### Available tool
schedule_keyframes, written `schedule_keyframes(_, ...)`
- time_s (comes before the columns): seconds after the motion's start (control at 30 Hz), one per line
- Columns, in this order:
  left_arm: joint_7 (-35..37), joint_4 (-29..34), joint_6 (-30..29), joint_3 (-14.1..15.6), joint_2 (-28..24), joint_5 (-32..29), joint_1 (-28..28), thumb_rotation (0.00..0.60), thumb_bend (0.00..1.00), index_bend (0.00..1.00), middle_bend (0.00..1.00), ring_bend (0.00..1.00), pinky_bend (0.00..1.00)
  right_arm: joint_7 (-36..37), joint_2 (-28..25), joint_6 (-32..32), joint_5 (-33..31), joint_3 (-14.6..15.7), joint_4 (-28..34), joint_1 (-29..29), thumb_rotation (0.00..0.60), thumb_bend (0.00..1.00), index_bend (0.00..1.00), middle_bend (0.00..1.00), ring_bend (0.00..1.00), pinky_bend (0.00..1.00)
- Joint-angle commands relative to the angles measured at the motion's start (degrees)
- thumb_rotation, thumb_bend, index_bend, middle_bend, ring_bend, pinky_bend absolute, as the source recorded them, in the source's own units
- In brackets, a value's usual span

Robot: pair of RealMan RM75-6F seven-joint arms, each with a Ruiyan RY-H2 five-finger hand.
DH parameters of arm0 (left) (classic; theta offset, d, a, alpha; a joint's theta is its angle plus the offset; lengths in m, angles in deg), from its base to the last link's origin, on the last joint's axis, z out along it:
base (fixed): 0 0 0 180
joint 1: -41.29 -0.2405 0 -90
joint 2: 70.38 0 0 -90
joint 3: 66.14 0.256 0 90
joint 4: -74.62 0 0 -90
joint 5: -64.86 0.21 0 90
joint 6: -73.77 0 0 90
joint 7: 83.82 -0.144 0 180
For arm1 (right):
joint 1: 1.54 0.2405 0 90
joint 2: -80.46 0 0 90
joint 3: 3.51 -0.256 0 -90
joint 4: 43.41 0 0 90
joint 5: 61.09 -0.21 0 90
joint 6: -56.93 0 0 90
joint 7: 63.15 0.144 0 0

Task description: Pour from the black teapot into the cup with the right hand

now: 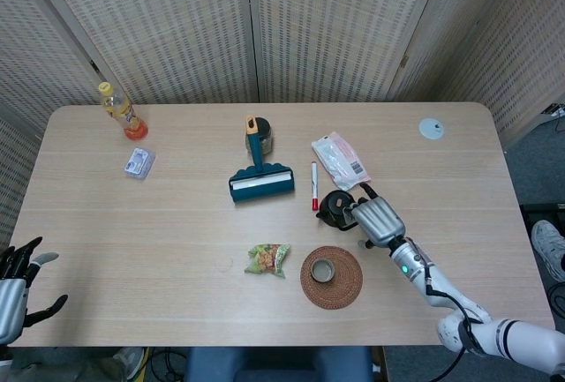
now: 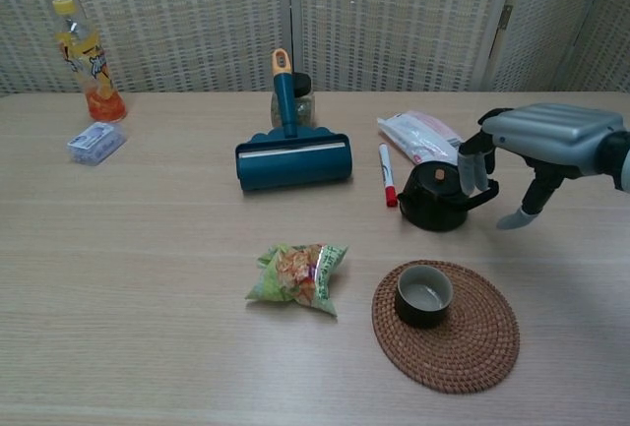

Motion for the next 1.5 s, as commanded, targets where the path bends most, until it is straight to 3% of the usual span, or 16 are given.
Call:
schedule_keyframes(0.03,0.06,-0.03,-0.02,0.0,-0.01,-0.02,-0.04,0.6,0.18,0.28,0.09,0.12,0.04,-0.44,0.31,0.07,-0.2,0.27,-0.33,0.21,0.6,0.0,0.47,0.47,0.37,0.06)
schedule_keyframes(0.67,0.64,-0.66,0.14,-0.05,0.17,-0.18,-0.23,0.6,0.18,0.28,0.09,0.12,0.04,-2.71,2.35,1.04,-3.1,0.24,-1.23,1.38,0.599,0.0,0.48,0.48,0.37,0.0)
schedule_keyframes(0.77,0.78,-0.8,0.21,-0.09,0.25,-0.24,-0.22,0.6,0.18,0.28,0.09,0.12,0.04,-2.72,2.63,1.2,-3.22,0.22,-1.34,1.57,0.567,0.0,0.49,0.49,0.37,0.0)
schedule_keyframes(1.0,1.17,-1.23,0.3,-0.11,0.4,-0.31,-0.26,0.6,0.18,0.28,0.09,0.12,0.04,-3.65,2.89,1.34,-3.75,0.58,-1.75,1.86,0.397,0.0,0.5,0.5,0.37,0.0)
schedule_keyframes(1.5,1.52,-1.64,0.33,-0.17,0.55,-0.43,-0.36,0.6,0.18,0.28,0.09,0.12,0.04,-5.65,4.61,1.4,-4.39,1.1,-3.94,2.76,0.387,0.0,0.54,0.52,0.37,0.0)
